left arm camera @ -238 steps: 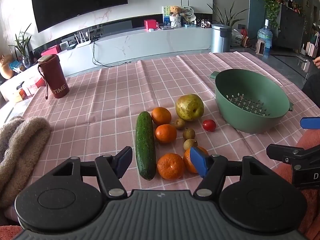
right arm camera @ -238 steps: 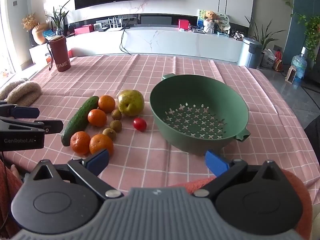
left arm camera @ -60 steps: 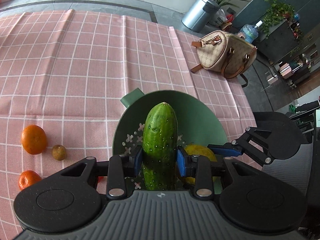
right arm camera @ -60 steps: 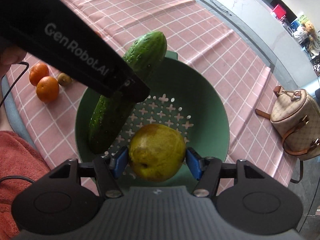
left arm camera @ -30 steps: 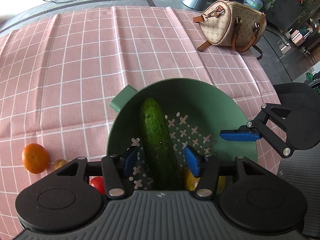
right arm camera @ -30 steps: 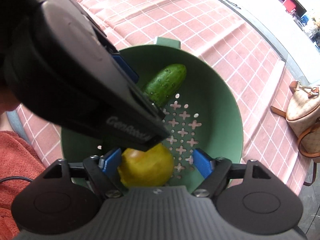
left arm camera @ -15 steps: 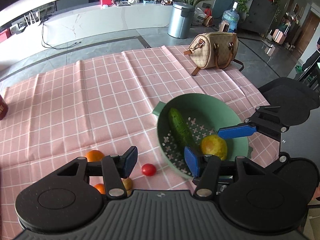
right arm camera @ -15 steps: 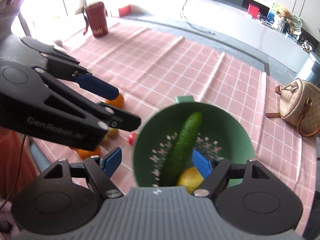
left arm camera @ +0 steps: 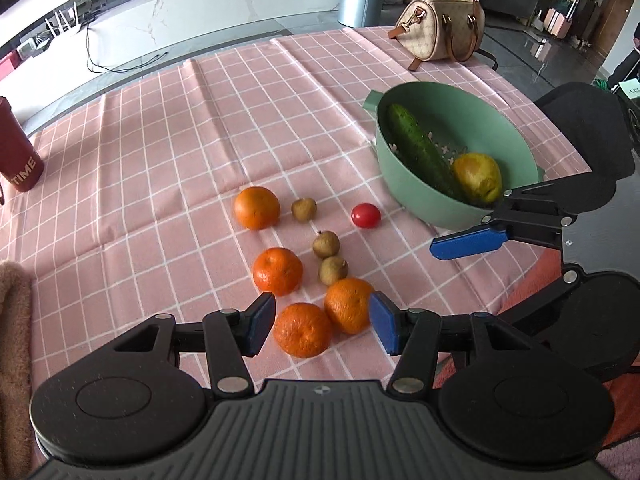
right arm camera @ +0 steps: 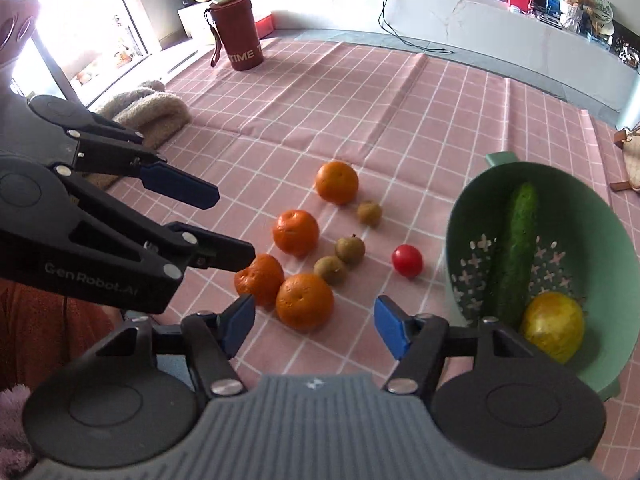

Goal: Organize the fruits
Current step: 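Grasp an orange with the right tool while the left tool grasps another orange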

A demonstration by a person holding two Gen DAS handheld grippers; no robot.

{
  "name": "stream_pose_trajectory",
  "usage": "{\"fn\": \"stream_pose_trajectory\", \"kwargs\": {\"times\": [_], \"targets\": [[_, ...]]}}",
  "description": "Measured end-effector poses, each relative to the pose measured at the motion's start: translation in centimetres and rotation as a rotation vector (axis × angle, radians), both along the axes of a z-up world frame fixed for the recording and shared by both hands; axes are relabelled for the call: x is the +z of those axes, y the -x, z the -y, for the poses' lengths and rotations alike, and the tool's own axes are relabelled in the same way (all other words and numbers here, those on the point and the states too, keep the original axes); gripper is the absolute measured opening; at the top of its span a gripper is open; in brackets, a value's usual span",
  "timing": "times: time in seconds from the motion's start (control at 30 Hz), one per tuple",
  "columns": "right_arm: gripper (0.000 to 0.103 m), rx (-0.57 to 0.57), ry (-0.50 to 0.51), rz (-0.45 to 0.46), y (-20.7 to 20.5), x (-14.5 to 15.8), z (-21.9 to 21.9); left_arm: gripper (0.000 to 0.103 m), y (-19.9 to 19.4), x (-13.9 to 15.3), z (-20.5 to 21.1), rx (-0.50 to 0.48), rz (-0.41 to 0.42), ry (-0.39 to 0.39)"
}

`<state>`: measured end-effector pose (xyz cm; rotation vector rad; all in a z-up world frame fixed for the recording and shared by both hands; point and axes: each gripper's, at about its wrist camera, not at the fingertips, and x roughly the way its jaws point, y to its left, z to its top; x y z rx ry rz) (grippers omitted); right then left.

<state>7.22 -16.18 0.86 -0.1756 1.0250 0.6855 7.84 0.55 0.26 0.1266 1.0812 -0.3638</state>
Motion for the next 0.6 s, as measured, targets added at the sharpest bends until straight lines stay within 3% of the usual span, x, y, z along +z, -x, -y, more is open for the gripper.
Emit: {"fn": "stream_pose_trajectory", "kwargs": {"times": [0.33,0.5,0.6], "targets": [[0.061,0.010,0.034,-0.021,0.3,-3.6,-2.1,0.063,0.1,-3.7,-2.1,-0.021,-0.028,0.030],[0.061,0.038,0.075,0.004,-0.1,-4.6,-3.1,0.063,-0.7,-5.3,-2.7,-0.015,-0.070,0.092],[0.056,0.059,0.109,0.017,-0.3,-5.3,-3.7,0.063,-1.0,-6.1,-2.9,-0.009,-0.091,0.095]]}}
